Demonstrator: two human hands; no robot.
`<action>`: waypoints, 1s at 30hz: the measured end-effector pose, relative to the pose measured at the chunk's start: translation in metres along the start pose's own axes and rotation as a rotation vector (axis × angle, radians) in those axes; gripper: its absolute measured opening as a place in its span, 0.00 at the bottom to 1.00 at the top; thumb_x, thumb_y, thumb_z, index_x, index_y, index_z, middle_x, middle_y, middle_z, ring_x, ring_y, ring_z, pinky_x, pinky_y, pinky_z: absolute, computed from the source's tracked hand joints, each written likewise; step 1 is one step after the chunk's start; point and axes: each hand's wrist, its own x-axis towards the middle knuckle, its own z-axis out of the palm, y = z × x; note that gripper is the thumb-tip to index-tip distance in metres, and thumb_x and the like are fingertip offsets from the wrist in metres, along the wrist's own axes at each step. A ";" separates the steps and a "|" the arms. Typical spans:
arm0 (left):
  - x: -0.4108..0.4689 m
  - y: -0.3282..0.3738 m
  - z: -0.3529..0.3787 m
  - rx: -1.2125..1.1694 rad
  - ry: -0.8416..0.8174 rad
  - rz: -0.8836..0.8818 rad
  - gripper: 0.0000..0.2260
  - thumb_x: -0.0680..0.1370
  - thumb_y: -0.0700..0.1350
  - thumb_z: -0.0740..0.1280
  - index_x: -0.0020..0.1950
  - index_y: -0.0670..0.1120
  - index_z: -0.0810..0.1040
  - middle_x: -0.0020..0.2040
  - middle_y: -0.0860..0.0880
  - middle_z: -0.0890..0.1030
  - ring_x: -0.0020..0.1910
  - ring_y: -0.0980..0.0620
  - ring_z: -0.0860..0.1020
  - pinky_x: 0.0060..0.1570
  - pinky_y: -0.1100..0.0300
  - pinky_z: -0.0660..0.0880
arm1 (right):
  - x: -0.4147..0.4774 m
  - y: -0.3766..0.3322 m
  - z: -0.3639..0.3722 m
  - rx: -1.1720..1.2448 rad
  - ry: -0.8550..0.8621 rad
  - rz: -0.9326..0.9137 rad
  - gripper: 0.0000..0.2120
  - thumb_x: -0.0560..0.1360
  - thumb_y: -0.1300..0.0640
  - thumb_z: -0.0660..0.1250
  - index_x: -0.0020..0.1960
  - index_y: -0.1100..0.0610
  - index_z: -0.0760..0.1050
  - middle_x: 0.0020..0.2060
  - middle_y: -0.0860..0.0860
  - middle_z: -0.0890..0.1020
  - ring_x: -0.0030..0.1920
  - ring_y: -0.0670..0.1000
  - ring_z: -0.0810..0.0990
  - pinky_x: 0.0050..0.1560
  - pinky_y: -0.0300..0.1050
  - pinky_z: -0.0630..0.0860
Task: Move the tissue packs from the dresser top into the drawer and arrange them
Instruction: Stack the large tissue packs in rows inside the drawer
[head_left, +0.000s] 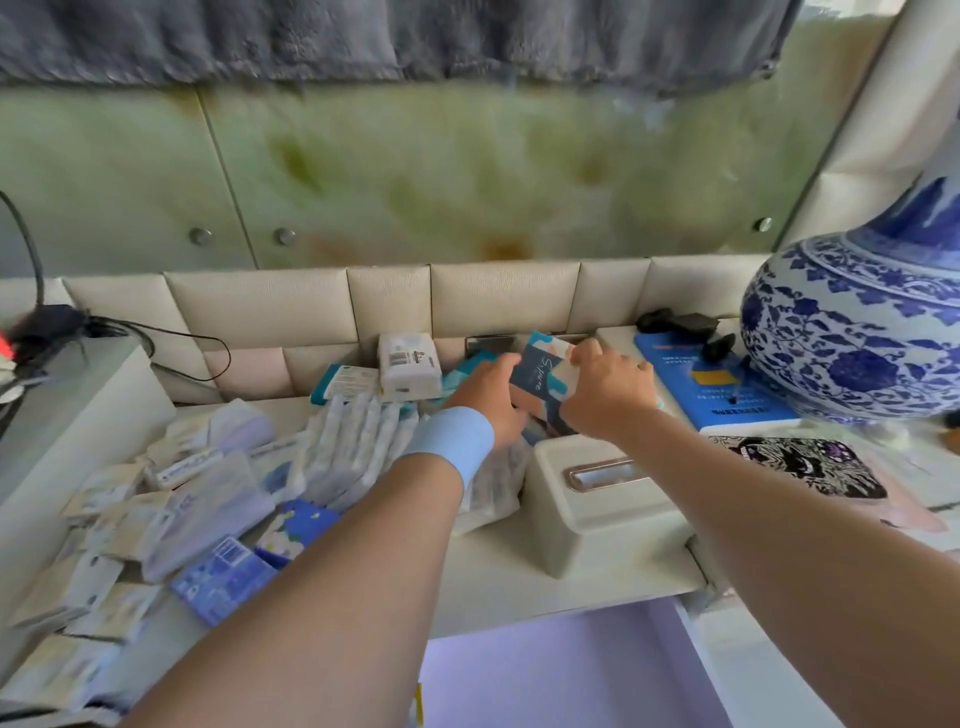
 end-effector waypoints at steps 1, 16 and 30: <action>0.001 0.001 -0.001 -0.044 0.013 0.010 0.31 0.79 0.45 0.66 0.79 0.52 0.56 0.76 0.47 0.63 0.72 0.45 0.67 0.66 0.53 0.66 | 0.000 0.004 -0.007 0.097 0.039 -0.023 0.29 0.69 0.50 0.73 0.67 0.52 0.67 0.60 0.52 0.75 0.59 0.56 0.75 0.57 0.51 0.69; -0.005 0.000 -0.008 -0.165 0.060 -0.138 0.37 0.73 0.48 0.74 0.77 0.55 0.58 0.72 0.49 0.68 0.66 0.44 0.72 0.63 0.50 0.72 | 0.017 0.038 -0.011 0.229 -0.129 0.218 0.23 0.75 0.51 0.66 0.69 0.50 0.70 0.65 0.58 0.73 0.66 0.60 0.70 0.61 0.54 0.72; -0.018 -0.024 -0.025 0.159 0.028 -0.037 0.23 0.71 0.44 0.71 0.65 0.51 0.72 0.63 0.47 0.67 0.60 0.46 0.73 0.58 0.60 0.69 | 0.004 0.011 0.000 0.164 0.006 0.133 0.31 0.71 0.53 0.71 0.70 0.53 0.64 0.63 0.56 0.73 0.64 0.59 0.71 0.62 0.55 0.69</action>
